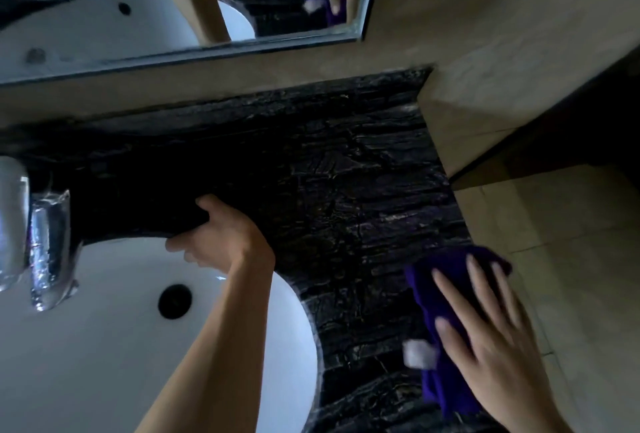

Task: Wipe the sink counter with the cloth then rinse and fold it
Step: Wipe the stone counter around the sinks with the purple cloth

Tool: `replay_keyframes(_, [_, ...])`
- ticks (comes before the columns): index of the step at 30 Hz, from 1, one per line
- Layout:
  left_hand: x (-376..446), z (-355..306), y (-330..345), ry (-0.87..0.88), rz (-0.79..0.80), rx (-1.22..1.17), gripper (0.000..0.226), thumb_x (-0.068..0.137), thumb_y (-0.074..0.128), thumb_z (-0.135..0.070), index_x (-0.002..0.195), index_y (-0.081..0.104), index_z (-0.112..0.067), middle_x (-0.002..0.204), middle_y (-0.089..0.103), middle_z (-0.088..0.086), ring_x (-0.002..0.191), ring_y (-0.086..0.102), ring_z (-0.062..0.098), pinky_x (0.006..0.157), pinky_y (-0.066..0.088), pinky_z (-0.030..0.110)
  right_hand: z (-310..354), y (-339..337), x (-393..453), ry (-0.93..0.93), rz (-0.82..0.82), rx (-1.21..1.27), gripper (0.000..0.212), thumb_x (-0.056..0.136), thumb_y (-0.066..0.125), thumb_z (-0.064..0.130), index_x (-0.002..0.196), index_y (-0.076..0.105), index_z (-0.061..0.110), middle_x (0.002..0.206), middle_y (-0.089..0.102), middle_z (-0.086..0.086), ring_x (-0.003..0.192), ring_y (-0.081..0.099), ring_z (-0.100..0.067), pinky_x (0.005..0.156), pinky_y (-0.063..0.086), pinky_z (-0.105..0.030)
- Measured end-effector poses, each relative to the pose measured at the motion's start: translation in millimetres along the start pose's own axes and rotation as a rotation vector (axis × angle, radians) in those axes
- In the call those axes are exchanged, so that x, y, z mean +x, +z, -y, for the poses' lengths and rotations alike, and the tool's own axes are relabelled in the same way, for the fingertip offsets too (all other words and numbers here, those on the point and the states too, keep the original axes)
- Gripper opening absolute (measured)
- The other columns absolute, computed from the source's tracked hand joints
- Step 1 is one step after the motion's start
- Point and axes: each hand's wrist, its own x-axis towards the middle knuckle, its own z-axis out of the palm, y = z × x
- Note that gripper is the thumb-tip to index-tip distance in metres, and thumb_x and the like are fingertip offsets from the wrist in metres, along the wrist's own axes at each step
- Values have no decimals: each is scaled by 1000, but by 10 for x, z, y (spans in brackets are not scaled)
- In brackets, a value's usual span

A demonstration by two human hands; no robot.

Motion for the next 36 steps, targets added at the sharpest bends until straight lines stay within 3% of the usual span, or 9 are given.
replay_keyframes(4, [-39,-6,-20,-15,-11,10,61,93,50,-51,134,34,-8,128,51,25,112,54,44,78,31,39,37,-110,359,48,39,75,59,95,37,56,153,34,48,171,14,4,145,39,-39,77,61,-51])
replay_keyframes(9, [-52,-35,-37,-14,-2,5,61,92,51,-51,133,35,-9,126,51,24,108,55,41,76,33,40,130,-79,1858,-16,-104,99,58,97,37,54,154,33,47,171,14,-1,148,30,-41,105,46,-55])
replay_keyframes(12, [-65,-54,-45,-9,0,-3,60,91,52,-51,132,35,-9,125,51,24,109,55,43,75,33,41,212,-137,2416,35,14,132,56,102,39,51,155,22,53,172,2,5,156,10,-35,119,29,-54])
replay_keyframes(16, [-62,-55,-43,-11,7,-18,60,90,52,-51,130,35,-10,125,50,23,111,54,43,76,33,41,295,-112,1908,-76,-74,-44,56,100,38,51,155,32,46,170,20,-4,155,17,-39,115,31,-61])
replay_keyframes(19, [-45,-31,-17,-6,5,-19,60,89,52,-51,130,35,-12,124,50,21,111,53,41,77,34,42,354,-44,879,-98,2,-116,58,100,33,54,157,26,46,170,21,-2,155,21,-37,113,27,-64])
replay_keyframes(25, [-16,-11,-2,-9,-13,-6,60,90,51,-52,131,35,-10,125,51,22,111,54,42,76,32,40,255,31,-457,68,129,-162,57,97,24,63,148,43,47,164,34,-6,146,37,-44,99,40,-68])
replay_keyframes(28, [-27,-16,-1,0,-3,8,61,91,50,-53,132,33,-10,124,51,23,111,53,42,77,31,41,249,-46,-66,57,98,-75,58,93,38,56,150,42,46,167,29,-7,149,30,-46,94,44,-63])
replay_keyframes(32, [-10,-10,0,5,-9,0,61,90,50,-54,131,33,-11,122,50,22,112,53,44,79,37,43,200,-80,1147,6,-33,-13,58,96,36,56,153,32,50,170,21,-4,147,28,-50,99,48,-62])
replay_keyframes(36, [-20,-9,-1,-1,-5,17,59,91,49,-54,130,34,-13,124,50,21,113,52,42,78,34,43,418,-41,1904,66,-53,-68,62,93,31,59,154,25,52,171,16,-4,151,18,-48,108,35,-67])
